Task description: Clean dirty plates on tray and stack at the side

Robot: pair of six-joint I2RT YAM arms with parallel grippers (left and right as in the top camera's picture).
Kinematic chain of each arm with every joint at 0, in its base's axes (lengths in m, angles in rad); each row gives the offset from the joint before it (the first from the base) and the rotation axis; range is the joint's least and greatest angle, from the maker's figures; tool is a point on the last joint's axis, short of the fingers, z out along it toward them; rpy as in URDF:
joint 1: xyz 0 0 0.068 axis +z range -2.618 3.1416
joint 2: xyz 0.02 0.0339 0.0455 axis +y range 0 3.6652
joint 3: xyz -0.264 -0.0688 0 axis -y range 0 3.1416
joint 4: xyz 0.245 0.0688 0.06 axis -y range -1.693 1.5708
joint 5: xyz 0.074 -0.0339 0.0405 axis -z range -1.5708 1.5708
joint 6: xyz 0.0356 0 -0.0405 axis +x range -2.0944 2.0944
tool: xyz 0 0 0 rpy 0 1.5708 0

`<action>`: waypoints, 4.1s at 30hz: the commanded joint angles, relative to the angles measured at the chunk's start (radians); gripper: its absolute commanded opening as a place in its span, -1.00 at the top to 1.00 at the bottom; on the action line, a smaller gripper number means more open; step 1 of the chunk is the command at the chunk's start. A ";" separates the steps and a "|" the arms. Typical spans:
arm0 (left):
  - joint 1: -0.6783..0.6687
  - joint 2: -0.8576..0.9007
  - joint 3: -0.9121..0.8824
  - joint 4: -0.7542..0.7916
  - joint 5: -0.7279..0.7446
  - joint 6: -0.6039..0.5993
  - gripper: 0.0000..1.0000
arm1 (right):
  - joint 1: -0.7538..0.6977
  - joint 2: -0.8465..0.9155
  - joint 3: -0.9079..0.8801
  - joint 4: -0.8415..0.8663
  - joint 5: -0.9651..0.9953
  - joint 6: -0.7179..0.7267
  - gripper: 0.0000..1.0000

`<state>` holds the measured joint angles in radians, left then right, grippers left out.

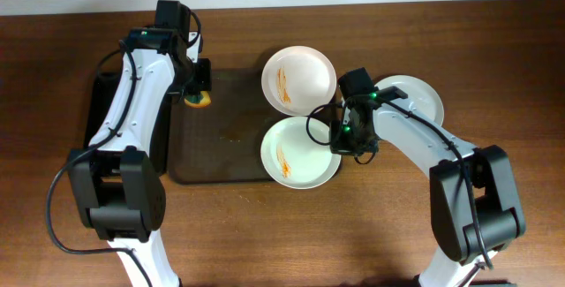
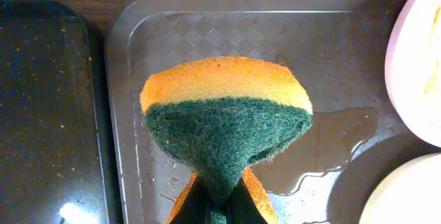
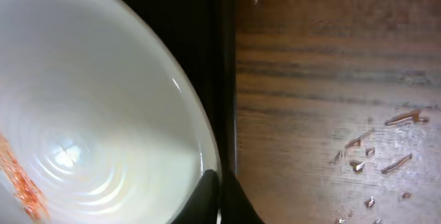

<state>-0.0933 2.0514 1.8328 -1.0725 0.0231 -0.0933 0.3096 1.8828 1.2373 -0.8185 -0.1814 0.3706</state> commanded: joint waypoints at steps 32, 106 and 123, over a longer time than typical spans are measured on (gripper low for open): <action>0.004 0.010 0.013 -0.006 0.008 0.019 0.99 | 0.385 0.090 0.107 0.309 0.172 0.428 0.78; -0.085 0.011 -0.495 0.519 0.074 0.103 0.99 | 0.291 0.250 0.108 0.509 -0.106 0.485 0.92; -0.072 0.011 -0.495 0.554 -0.334 -0.171 0.99 | 0.293 0.250 0.108 0.504 -0.122 0.475 0.92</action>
<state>-0.1738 2.0392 1.3518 -0.4999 0.0341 -0.0322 0.5972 2.1109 1.3510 -0.3012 -0.2867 0.8631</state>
